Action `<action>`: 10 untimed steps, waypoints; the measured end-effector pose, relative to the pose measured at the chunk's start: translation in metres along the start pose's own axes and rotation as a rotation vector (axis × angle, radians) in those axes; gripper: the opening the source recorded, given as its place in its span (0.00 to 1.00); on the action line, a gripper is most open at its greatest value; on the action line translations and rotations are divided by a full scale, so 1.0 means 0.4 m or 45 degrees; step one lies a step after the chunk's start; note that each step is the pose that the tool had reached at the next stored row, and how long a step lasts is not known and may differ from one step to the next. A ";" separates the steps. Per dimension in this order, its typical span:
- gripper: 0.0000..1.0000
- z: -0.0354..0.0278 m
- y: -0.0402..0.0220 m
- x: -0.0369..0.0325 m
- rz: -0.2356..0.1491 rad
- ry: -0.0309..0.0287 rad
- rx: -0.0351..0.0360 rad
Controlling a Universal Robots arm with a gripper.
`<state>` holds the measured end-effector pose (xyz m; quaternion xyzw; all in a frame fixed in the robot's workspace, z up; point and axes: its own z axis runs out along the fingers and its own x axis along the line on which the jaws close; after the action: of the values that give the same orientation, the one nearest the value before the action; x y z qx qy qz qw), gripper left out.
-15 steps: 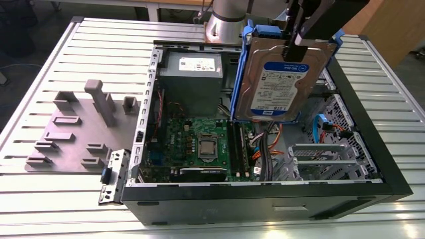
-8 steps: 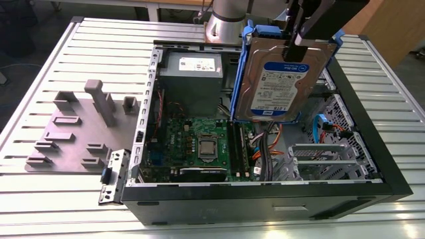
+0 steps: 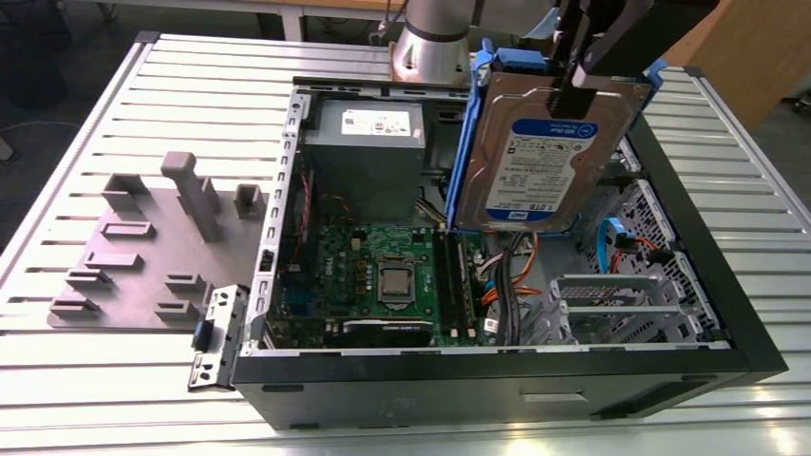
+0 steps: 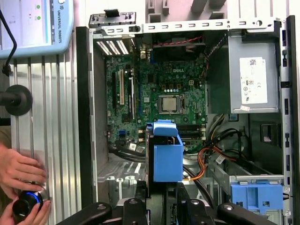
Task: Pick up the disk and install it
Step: 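Pick up the disk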
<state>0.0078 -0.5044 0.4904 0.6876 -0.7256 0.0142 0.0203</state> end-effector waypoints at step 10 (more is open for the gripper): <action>0.35 0.001 -0.006 0.008 0.000 -0.0001 0.0000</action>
<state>0.0099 -0.5076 0.4903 0.6876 -0.7257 0.0142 0.0202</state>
